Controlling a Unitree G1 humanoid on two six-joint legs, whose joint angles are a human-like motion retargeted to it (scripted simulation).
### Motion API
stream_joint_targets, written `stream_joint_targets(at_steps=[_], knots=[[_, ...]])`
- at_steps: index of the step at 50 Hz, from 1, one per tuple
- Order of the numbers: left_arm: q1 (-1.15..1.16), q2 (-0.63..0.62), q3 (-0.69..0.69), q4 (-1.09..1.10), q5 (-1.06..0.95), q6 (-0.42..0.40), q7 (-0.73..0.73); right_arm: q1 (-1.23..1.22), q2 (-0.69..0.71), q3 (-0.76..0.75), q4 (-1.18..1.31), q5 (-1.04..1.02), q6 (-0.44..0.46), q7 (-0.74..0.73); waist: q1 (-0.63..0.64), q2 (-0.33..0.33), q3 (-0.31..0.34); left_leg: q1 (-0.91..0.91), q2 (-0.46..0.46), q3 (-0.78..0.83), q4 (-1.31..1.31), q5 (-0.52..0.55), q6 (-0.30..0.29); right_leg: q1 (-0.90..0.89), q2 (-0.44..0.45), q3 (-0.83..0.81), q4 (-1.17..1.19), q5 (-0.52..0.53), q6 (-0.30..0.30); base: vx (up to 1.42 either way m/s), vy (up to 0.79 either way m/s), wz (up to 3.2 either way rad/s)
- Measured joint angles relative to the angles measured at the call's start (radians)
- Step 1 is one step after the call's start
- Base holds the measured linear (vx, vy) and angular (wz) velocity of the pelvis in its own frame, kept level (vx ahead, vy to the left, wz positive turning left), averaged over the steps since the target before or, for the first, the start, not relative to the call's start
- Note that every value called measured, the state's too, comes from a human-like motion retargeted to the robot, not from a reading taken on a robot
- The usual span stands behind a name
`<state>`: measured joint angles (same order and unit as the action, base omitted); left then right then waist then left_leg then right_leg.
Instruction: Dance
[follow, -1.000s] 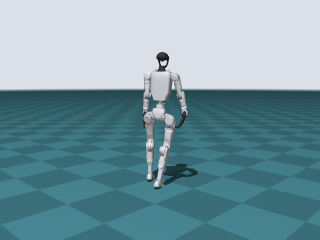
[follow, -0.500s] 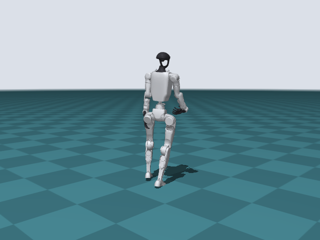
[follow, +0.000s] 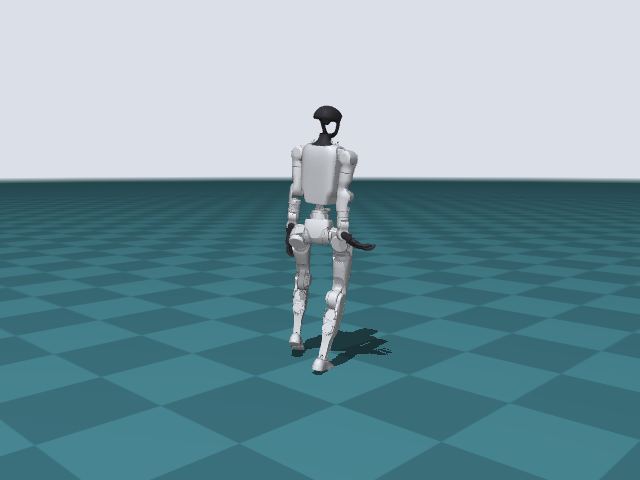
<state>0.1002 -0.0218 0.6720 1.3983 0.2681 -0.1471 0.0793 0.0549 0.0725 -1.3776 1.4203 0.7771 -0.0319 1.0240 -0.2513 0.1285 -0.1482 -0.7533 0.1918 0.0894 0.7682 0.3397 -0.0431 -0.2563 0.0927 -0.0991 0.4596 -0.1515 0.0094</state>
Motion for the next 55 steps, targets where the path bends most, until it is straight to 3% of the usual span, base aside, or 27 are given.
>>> stream_joint_targets(at_steps=[6,12,17,22,28,33,38,45,55], knots=[[-0.009,-0.006,0.036,-0.004,-0.039,-0.009,0.013,0.118,0.018,-0.090,0.025,-0.027,0.105,-0.040,-0.012,0.022,0.005,-0.033,0.013,0.000,0.018,0.033,-0.003,-0.022,0.020,0.006,0.017,-0.011,-0.012,0.00,0.00,0.00],[-0.010,0.000,0.044,-0.006,-0.052,-0.008,0.018,0.273,-0.013,-0.081,0.060,-0.232,0.213,-0.082,-0.027,0.030,0.008,-0.067,0.019,0.009,0.016,0.096,-0.017,-0.038,0.025,0.002,0.009,-0.008,-0.004,0.00,0.00,0.00],[-0.005,0.007,0.056,-0.010,-0.060,-0.008,0.010,0.392,-0.069,-0.073,0.066,-0.560,0.312,-0.083,-0.030,0.027,0.002,-0.072,0.024,0.036,-0.015,0.139,-0.036,-0.043,0.021,0.002,-0.020,0.000,-0.013,0.01,-0.07,0.12],[0.004,0.019,0.056,-0.011,-0.059,-0.006,0.003,0.503,-0.176,-0.024,0.054,-1.021,0.398,-0.009,-0.019,0.016,0.006,-0.047,0.026,0.076,-0.058,0.184,-0.071,-0.010,0.018,0.015,-0.093,0.011,-0.030,0.02,-0.08,0.13],[0.007,0.031,0.041,-0.011,-0.048,-0.008,-0.003,0.603,-0.369,0.073,0.053,-1.607,0.404,0.106,0.011,-0.003,0.014,-0.014,0.012,0.133,-0.077,0.184,-0.135,0.070,0.004,-0.003,-0.218,0.038,-0.027,0.02,-0.09,0.35],[-0.008,0.047,0.020,-0.013,-0.042,-0.010,-0.005,0.625,-0.500,0.080,0.042,-1.863,0.434,0.107,0.054,-0.041,-0.006,0.016,-0.065,0.176,-0.198,0.184,-0.148,0.103,-0.039,-0.055,-0.330,0.074,-0.022,-0.03,-0.16,0.64],[-0.042,0.081,0.011,-0.008,-0.061,-0.013,-0.014,0.599,-0.609,0.057,0.013,-1.926,0.519,-0.031,0.134,-0.083,0.013,0.109,-0.142,0.245,-0.387,0.159,-0.062,0.134,-0.070,-0.100,-0.386,0.089,-0.009,0.00,-0.22,0.36],[-0.120,0.139,0.017,-0.016,-0.082,-0.026,-0.007,0.465,-0.735,0.086,-0.061,-1.892,0.600,-0.321,0.246,-0.121,0.076,0.204,-0.253,0.121,-0.491,0.002,0.025,0.194,-0.095,-0.121,-0.377,0.069,0.022,0.16,-0.21,0.06],[-0.226,0.259,-0.012,-0.058,0.018,-0.049,0.002,0.224,-0.790,0.377,-0.225,-1.802,0.576,-0.828,0.270,-0.135,0.075,0.338,-0.298,0.058,-0.552,-0.206,0.034,0.297,-0.091,-0.174,-0.356,-0.012,0.015,0.38,-0.23,0.42]])
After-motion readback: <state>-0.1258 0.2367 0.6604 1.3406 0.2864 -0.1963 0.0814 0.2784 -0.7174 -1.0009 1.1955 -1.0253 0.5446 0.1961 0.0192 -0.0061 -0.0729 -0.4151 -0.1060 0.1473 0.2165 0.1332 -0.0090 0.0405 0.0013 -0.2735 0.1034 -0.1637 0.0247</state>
